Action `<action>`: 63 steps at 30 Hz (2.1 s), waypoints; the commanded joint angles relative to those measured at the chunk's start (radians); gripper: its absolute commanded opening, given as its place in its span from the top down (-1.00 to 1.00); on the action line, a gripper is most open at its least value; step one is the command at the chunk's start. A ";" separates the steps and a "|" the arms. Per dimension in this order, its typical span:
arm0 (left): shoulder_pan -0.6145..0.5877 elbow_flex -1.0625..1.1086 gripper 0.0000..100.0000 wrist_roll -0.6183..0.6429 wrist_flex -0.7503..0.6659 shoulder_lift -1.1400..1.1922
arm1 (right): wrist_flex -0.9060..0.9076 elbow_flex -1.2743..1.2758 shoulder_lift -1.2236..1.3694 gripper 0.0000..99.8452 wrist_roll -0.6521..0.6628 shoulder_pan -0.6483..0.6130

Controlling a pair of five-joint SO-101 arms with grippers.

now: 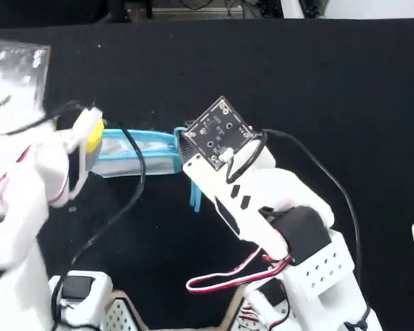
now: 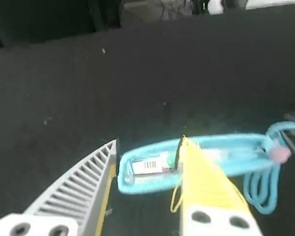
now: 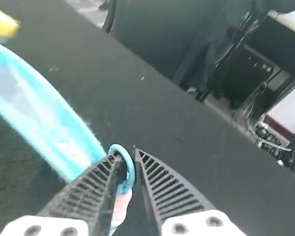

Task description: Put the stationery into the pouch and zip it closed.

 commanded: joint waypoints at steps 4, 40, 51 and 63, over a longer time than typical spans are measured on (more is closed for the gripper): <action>0.016 0.122 0.59 0.003 0.029 -0.218 | -0.057 -0.061 0.010 0.98 0.008 0.054; -0.058 0.967 0.59 -0.121 -0.727 -0.384 | 0.244 -0.213 0.010 0.98 0.009 -0.233; -0.065 1.029 0.59 0.097 -0.812 -0.385 | 0.238 -0.211 0.012 0.98 0.009 -0.226; 0.001 0.980 0.58 0.095 -0.583 -0.385 | 0.017 0.073 0.005 0.98 0.000 -0.229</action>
